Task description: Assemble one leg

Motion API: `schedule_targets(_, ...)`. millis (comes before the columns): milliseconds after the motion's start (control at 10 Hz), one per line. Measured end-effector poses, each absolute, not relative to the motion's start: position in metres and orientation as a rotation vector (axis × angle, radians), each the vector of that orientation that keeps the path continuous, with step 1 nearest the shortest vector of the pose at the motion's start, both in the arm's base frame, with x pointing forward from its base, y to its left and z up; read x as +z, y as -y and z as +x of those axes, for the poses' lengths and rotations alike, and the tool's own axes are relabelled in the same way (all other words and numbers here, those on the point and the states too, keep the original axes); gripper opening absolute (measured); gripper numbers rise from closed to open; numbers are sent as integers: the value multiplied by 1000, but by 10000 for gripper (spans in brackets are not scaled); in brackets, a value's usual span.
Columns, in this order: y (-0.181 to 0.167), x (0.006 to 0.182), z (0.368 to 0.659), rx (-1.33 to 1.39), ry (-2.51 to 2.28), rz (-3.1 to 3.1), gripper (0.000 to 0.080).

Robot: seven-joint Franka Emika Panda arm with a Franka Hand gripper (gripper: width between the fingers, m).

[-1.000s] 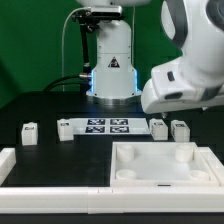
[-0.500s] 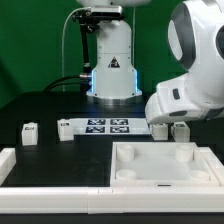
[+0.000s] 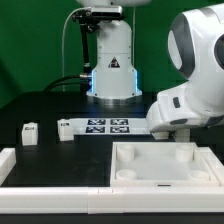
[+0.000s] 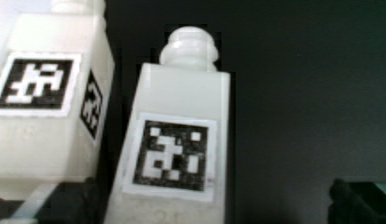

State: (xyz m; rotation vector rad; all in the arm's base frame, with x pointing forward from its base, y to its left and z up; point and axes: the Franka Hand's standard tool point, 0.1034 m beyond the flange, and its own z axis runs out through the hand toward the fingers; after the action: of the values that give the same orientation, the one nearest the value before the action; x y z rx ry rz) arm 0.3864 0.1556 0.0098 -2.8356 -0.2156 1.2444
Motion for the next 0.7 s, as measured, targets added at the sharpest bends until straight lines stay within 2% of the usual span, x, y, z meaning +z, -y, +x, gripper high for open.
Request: schedule_targets(700,-148,3,374,1264,232,-2820,649)
